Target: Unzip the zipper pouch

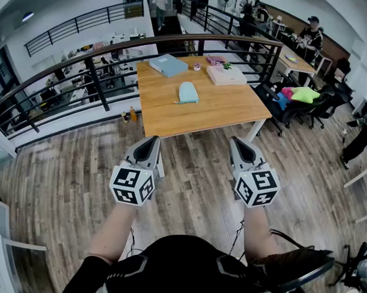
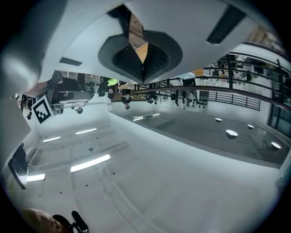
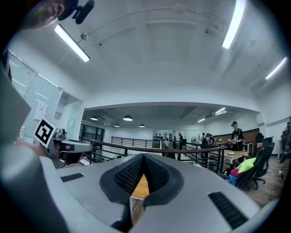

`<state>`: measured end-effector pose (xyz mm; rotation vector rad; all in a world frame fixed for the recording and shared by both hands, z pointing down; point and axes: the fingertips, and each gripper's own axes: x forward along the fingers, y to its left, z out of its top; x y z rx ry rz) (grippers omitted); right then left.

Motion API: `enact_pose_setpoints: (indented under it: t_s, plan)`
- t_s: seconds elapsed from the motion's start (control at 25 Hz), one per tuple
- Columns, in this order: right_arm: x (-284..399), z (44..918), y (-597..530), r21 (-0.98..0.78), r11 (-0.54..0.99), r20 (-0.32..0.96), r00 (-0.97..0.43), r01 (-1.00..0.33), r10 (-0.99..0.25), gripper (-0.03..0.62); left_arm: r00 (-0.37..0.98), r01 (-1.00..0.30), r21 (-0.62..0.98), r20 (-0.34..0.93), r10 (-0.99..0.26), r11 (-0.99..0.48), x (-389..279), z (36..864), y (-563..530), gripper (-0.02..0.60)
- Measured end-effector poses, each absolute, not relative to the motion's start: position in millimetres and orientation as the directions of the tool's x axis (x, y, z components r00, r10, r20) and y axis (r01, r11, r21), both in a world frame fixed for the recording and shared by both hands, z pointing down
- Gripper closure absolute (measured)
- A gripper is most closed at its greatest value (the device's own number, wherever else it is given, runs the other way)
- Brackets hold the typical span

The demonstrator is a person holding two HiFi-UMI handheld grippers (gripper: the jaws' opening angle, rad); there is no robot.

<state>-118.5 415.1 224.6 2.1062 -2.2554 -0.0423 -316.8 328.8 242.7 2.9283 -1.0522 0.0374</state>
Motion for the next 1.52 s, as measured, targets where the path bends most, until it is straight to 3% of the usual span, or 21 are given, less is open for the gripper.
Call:
enact_pose_setpoints:
  t_s: [1.0,1.12,1.2,1.28,1.32,1.52]
  plan:
    - [-104,231,427,0.024,0.092,0.024,-0.091,-0.996,-0.996,0.582,0.734,-0.678,0.000,0.033,-0.678,-0.735,-313,241,341,0.551]
    - [-97,230,429,0.021,0.088,0.013,-0.088,-0.996,-0.996,0.542,0.728,-0.685,0.016,0.030,-0.684,-0.728,-312,243,341,0.548]
    - [-92,226,431,0.016,0.091,0.000,-0.091,-0.996,-0.996,0.481,0.730,-0.684,0.017,0.035,-0.683,-0.730,-309,243,341,0.527]
    - [-87,223,431,0.011,0.099,-0.010,-0.099,-0.995,-0.995,0.400,0.742,-0.670,0.010,0.041,-0.669,-0.742,-304,242,343,0.374]
    - [-85,223,432,0.009,0.103,-0.009,-0.103,-0.995,-0.995,0.364,0.745,-0.667,0.007,0.044,-0.666,-0.745,-302,242,344,0.333]
    - [-73,231,435,-0.001,0.108,0.002,-0.108,-0.994,-0.994,0.299,0.738,-0.673,-0.013,0.055,-0.673,-0.739,-290,248,348,0.313]
